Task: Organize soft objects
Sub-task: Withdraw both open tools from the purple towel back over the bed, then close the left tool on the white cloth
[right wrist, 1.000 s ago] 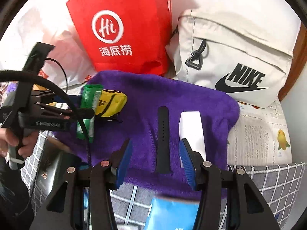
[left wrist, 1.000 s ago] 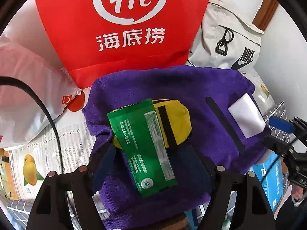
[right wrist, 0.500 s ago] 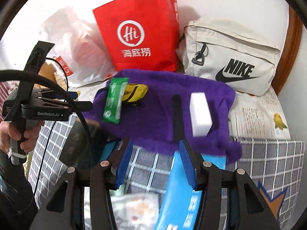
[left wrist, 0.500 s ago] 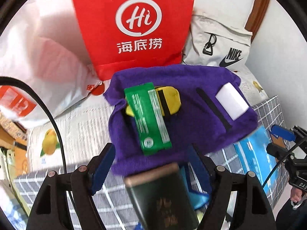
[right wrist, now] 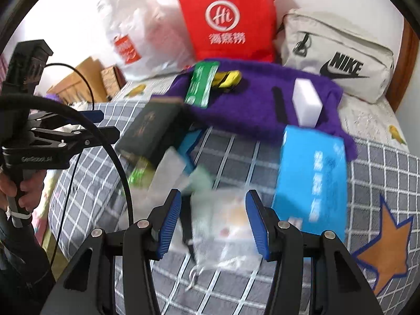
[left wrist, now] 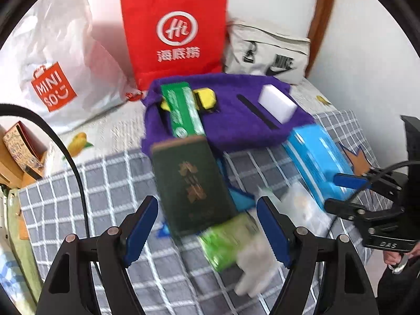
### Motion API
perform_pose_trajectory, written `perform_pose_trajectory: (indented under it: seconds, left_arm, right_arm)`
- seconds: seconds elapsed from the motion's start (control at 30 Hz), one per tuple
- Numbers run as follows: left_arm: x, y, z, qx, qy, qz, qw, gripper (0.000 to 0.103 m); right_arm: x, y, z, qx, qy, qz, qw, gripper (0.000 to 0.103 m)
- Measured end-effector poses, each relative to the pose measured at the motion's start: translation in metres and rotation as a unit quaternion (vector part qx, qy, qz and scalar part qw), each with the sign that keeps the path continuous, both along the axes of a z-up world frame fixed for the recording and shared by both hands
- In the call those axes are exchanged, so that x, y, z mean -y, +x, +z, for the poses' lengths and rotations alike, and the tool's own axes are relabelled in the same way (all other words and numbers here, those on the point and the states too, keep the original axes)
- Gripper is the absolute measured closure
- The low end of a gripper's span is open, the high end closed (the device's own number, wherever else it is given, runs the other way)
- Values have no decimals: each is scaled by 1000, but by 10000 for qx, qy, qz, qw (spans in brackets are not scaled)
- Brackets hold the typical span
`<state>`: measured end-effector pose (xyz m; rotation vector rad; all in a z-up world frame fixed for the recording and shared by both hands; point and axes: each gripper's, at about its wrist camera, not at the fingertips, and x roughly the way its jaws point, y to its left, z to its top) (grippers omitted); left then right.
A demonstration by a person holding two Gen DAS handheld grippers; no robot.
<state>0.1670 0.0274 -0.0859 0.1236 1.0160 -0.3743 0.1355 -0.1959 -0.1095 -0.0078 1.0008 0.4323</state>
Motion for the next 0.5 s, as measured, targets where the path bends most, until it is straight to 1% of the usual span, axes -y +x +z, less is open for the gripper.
perform_pose_trajectory:
  seconds: [0.07, 0.2, 0.33, 0.43, 0.47, 0.5]
  left_arm:
    - [5, -15, -7, -29, -52, -133, 9999, 27]
    - [21, -32, -21, 36, 103, -350, 9993, 27]
    - [42, -36, -40, -72, 281, -541, 9981, 27]
    - [54, -35, -50, -105, 412, -618, 9972, 27]
    - [58, -35, -53, -108, 477, -663, 9966, 28]
    - [61, -34, -56, -117, 564, -681, 9960, 35]
  right_arm:
    - [3, -11, -6, -64, 11, -20, 10000, 52]
    - [18, -29, -14, -176, 115, -228, 9995, 52]
    - [32, -42, -17, -216, 217, -422, 9986, 52]
    - [40, -49, -19, -216, 193, -556, 9980, 52]
    - [44, -51, -20, -220, 181, -600, 9978, 52]
    - [47, -52, -21, -227, 179, -638, 9975, 52]
